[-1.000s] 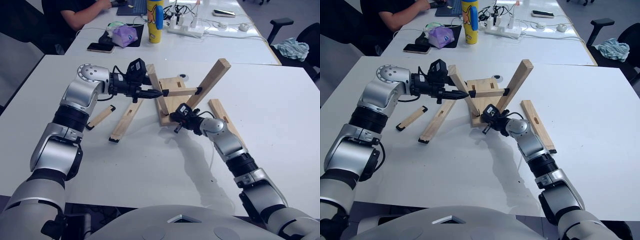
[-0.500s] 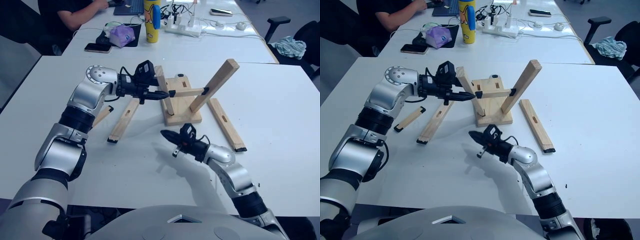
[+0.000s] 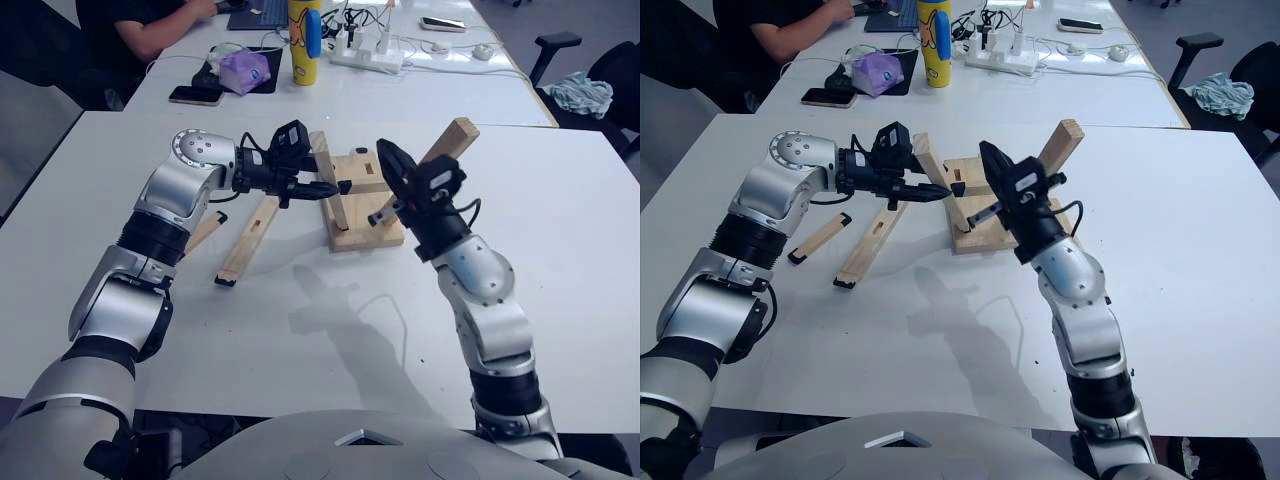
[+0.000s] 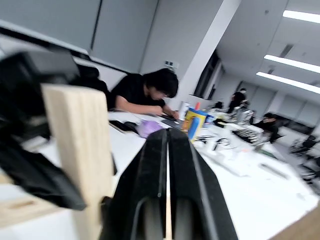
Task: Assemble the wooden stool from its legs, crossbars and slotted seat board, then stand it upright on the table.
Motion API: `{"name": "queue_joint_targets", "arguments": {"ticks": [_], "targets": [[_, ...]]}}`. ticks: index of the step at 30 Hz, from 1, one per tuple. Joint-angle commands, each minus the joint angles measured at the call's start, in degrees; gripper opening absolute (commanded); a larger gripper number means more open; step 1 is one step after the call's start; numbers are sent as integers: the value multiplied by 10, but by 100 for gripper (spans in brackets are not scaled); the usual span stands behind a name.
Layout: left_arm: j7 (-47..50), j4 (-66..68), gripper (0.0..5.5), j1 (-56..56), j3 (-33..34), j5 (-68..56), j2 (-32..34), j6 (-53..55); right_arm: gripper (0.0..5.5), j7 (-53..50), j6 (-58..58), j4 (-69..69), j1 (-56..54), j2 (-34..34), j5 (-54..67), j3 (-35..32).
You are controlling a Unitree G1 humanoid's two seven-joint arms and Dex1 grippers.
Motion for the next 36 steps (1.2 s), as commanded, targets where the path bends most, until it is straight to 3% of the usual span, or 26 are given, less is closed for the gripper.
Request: {"name": "queue_joint_targets", "arguments": {"ticks": [1,4,12,19,26,28,32,36], "targets": [[-37,49,206,89,-125,102,-10,91,0,-49,1,81,-66,15,-97,40],[-38,49,206,86,-127,102,-12,91,0,-63,18,127,-73,10,-147,57],[-36,53,206,77,-127,101,-18,92,0,63,116,207,-28,-26,-186,150],[-33,53,206,81,-126,101,-18,92,0,-64,-70,100,-55,21,-114,9],[-33,52,206,84,-125,99,-17,93,0,-104,-163,39,-49,29,-119,-20],[-33,52,206,82,-125,98,-17,94,0,-76,-118,91,-43,21,-144,9],[-34,51,206,82,-124,97,-16,96,0,50,81,243,-8,-11,-188,99],[-35,45,206,81,-125,94,-13,99,0,102,120,226,22,-35,-199,132]]}}
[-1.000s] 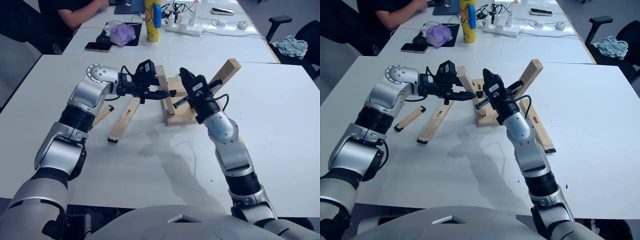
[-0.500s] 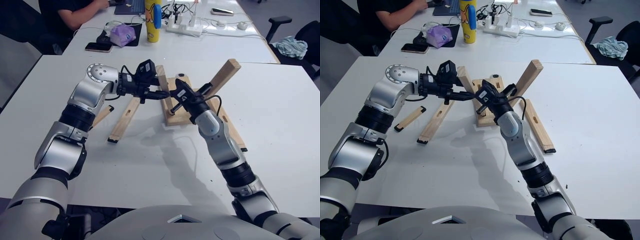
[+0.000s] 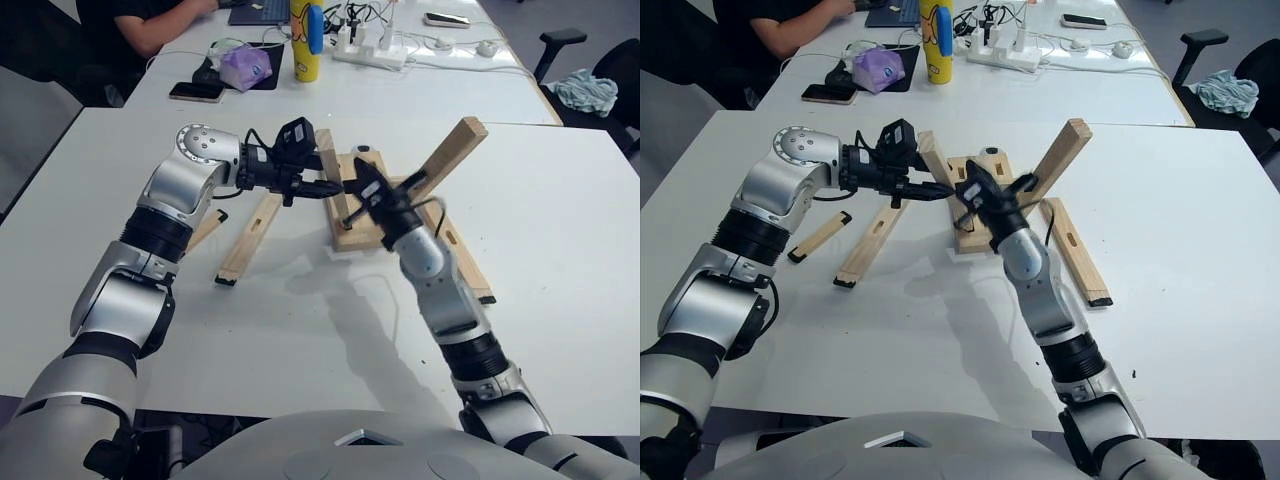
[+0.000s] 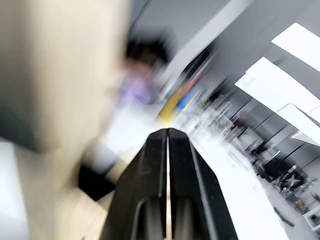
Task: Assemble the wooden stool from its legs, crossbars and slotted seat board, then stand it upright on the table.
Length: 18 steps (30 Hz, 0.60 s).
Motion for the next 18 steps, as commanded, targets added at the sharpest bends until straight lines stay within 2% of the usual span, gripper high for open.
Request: {"name": "queue_joint_targets", "arguments": {"ticks": [1,6,12,15,18], "targets": [[-34,39,206,92,-116,95,-8,95,0,81,87,55,68,-20,8,39],[-29,35,206,97,-111,91,-5,100,0,-23,-127,-39,64,3,79,-58],[-26,29,206,104,-106,86,2,104,0,-14,-293,-77,200,-73,113,-120],[-32,25,206,104,-104,83,10,107,0,-10,-296,-29,228,-95,92,-125],[-54,19,206,102,-109,81,20,105,0,-9,-249,21,205,-83,68,-104]]}}
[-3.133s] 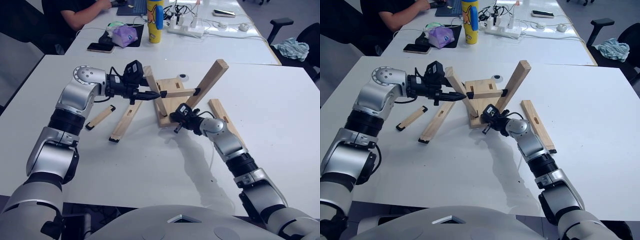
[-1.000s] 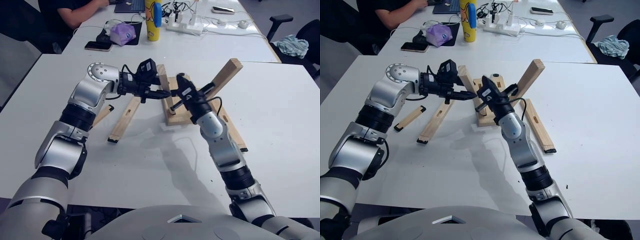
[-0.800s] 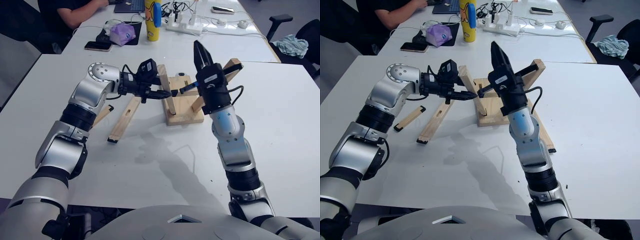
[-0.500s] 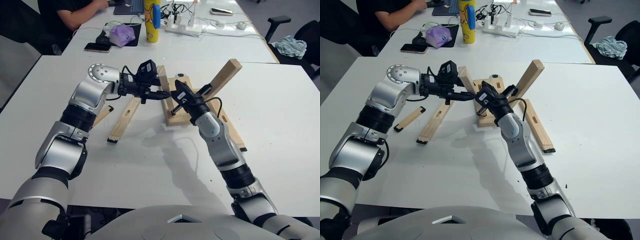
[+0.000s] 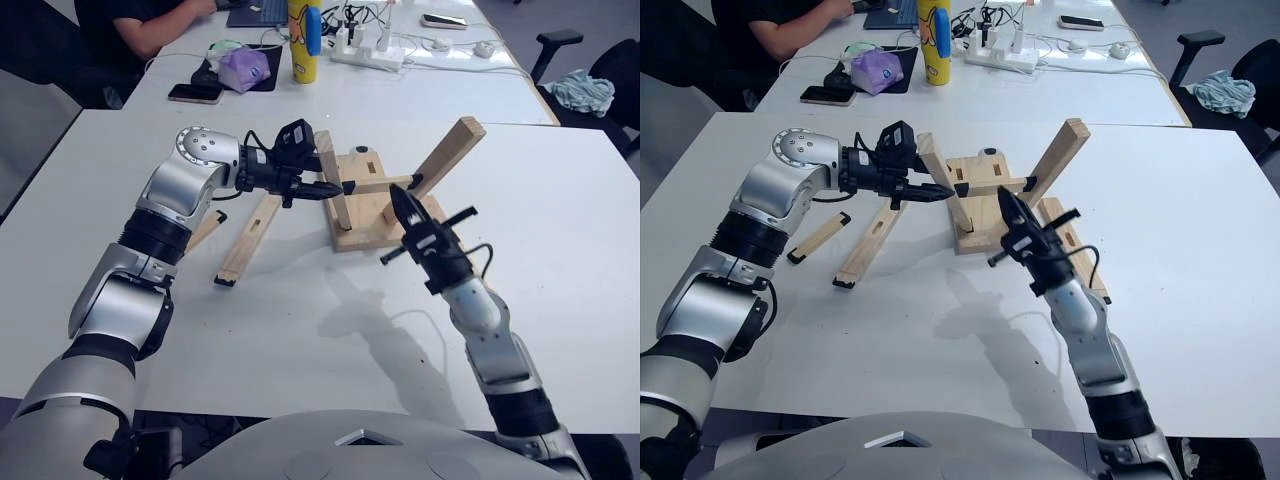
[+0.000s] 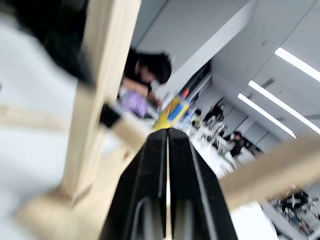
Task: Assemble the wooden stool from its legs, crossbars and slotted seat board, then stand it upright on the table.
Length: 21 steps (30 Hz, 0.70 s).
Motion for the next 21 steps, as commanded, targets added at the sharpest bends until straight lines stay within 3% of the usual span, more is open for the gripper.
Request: {"name": "queue_joint_targets", "arguments": {"ticks": [1,11,16,21], "targets": [[-68,30,206,95,-111,78,17,96,0,14,57,67,-26,8,-31,21],[-146,-81,206,123,-129,41,99,117,0,45,105,47,-37,51,6,38],[-125,-97,206,128,-132,37,102,125,0,85,235,11,-29,70,-25,87],[-107,-108,206,130,-136,39,89,129,0,87,369,58,-36,68,-105,135]]}}
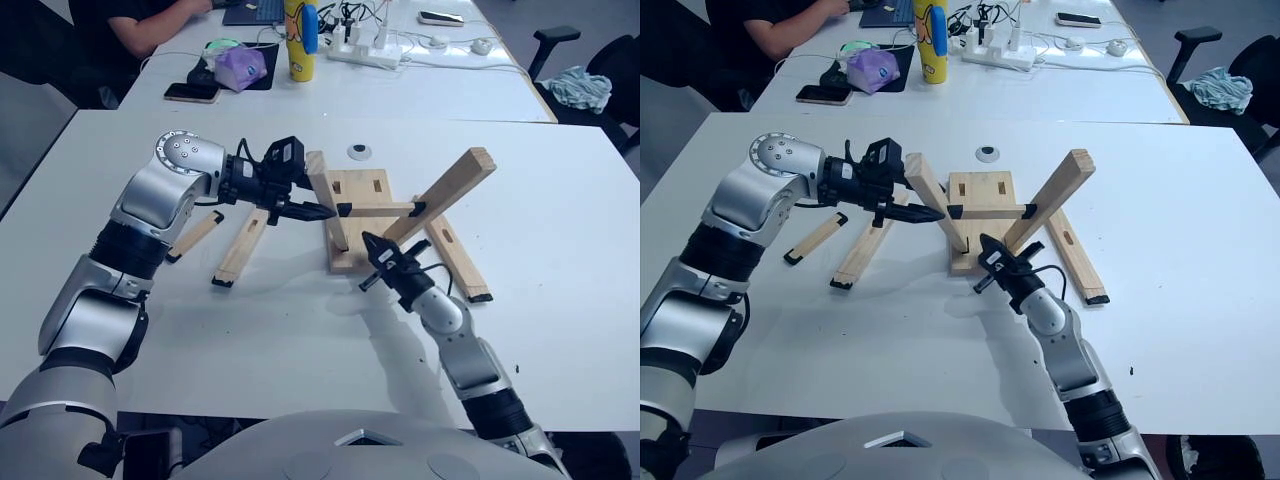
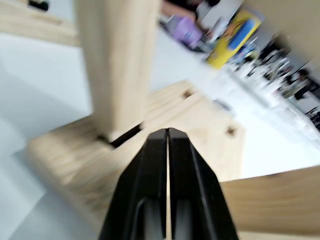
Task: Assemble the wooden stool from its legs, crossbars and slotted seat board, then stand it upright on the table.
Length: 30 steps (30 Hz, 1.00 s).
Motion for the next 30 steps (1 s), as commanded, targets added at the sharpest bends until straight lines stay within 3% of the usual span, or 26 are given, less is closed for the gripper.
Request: {"name": "queue_joint_targets", "arguments": {"ticks": [1,7,13,22,30], "targets": [[-45,17,206,86,-127,89,19,98,0,11,143,37,-6,3,-63,33],[-37,12,206,68,-126,79,-4,107,0,102,248,66,17,-29,-80,103],[-31,36,206,39,-140,92,-40,104,0,147,298,70,14,-52,-76,132],[-31,60,206,6,-162,102,-81,98,0,131,260,166,-5,-32,-54,131],[-44,17,206,39,-190,124,-46,82,0,133,227,237,-23,-17,-41,124]]}}
